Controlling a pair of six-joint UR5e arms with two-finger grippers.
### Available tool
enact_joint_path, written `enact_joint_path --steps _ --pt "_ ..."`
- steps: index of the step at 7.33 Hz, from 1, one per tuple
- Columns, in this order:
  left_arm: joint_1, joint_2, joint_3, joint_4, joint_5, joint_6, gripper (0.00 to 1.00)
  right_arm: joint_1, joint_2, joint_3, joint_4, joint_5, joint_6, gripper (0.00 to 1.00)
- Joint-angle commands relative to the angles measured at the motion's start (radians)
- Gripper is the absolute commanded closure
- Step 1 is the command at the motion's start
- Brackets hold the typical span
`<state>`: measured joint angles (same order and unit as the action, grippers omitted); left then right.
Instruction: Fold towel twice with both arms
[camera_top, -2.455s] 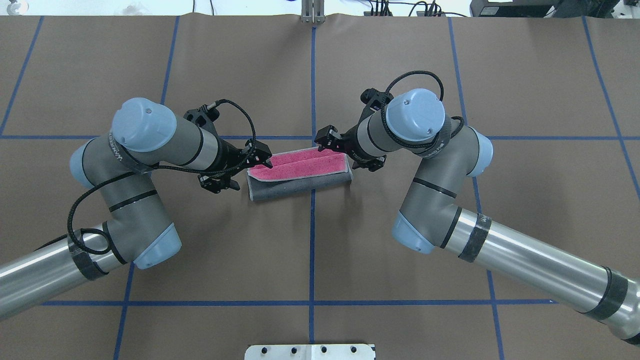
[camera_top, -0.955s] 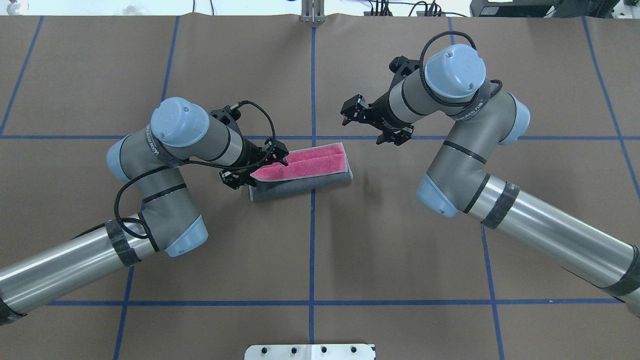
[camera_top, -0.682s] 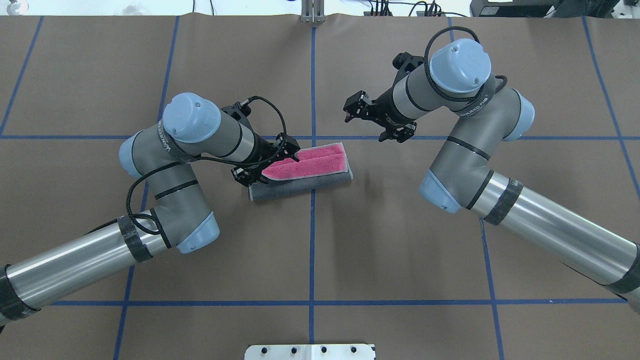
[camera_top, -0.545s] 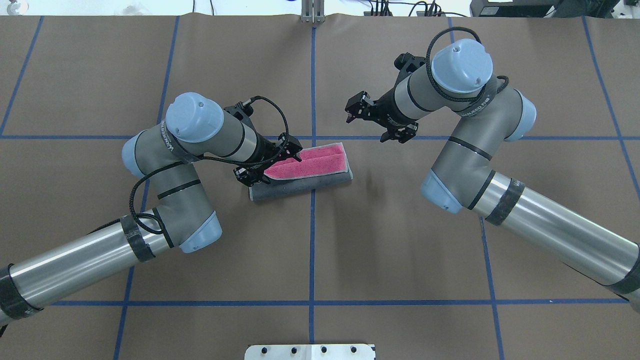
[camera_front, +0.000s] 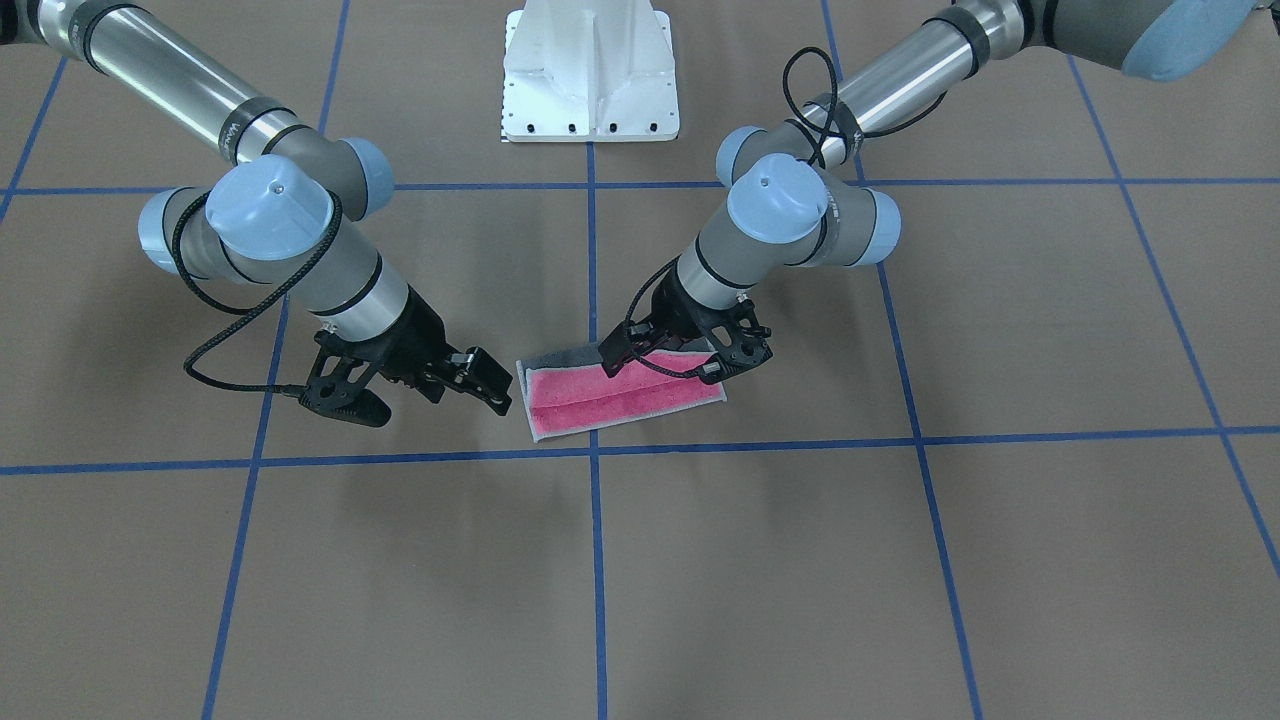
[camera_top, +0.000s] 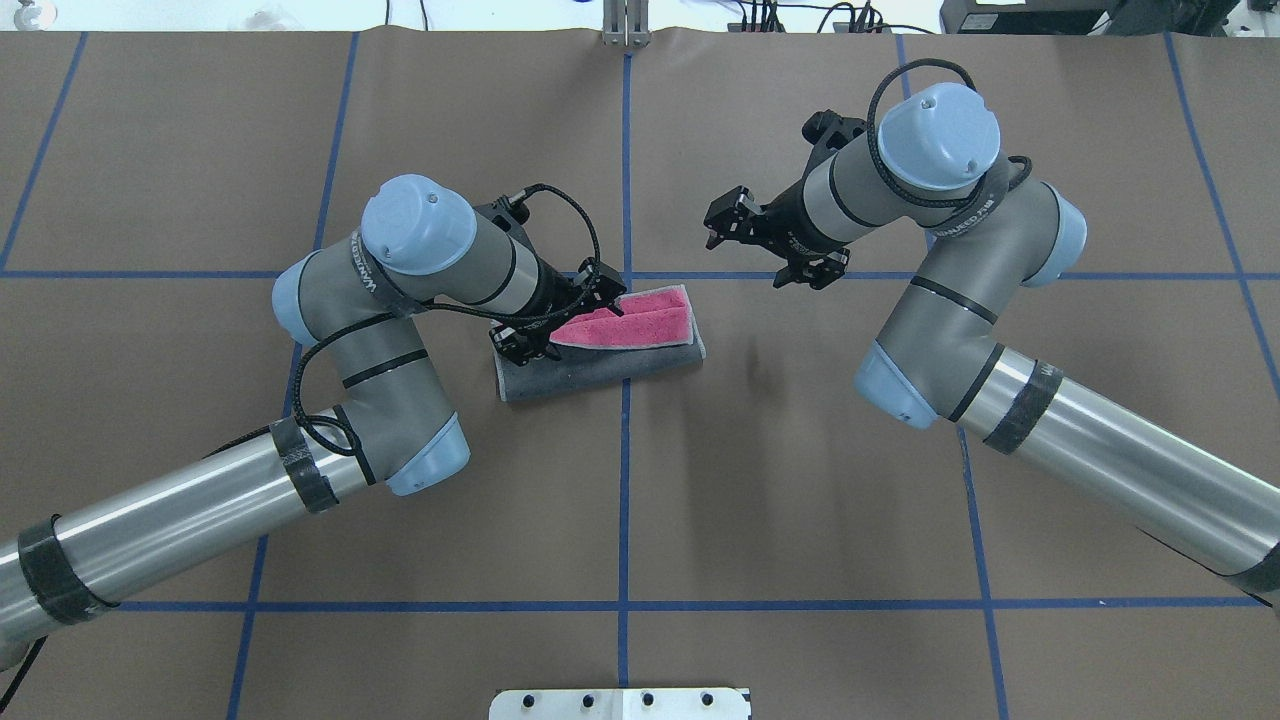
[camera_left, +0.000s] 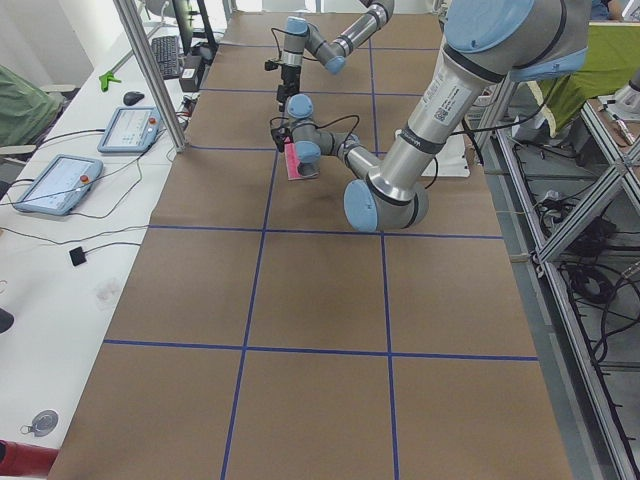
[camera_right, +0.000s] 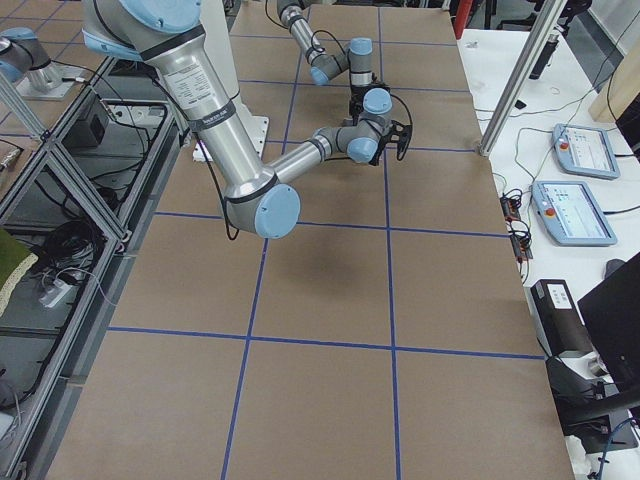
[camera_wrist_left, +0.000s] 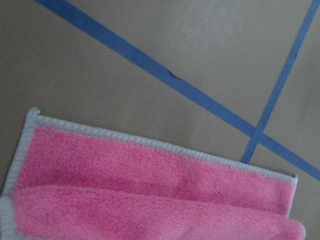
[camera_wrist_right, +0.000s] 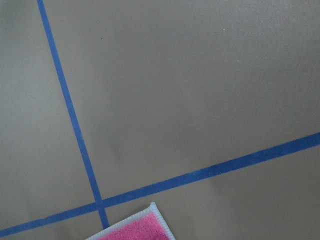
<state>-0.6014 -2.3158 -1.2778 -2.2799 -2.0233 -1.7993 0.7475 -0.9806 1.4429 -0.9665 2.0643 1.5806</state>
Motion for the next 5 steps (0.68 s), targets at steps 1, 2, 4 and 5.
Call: enact_joint_path --steps 1,2,4,5 --pt "0.000 -0.014 0.023 -0.001 0.000 0.002 0.00 0.001 -0.003 0.002 0.000 0.000 -0.001 0.01" --pt "0.000 -0.017 0.028 -0.001 0.001 0.002 0.00 0.003 -0.003 0.002 0.000 0.000 -0.001 0.01" --pt "0.000 -0.069 0.104 -0.053 0.049 0.002 0.00 0.006 -0.003 0.002 0.000 0.000 -0.016 0.01" --pt "0.000 -0.080 0.122 -0.061 0.049 0.002 0.00 0.006 -0.004 0.002 0.000 0.000 -0.017 0.01"
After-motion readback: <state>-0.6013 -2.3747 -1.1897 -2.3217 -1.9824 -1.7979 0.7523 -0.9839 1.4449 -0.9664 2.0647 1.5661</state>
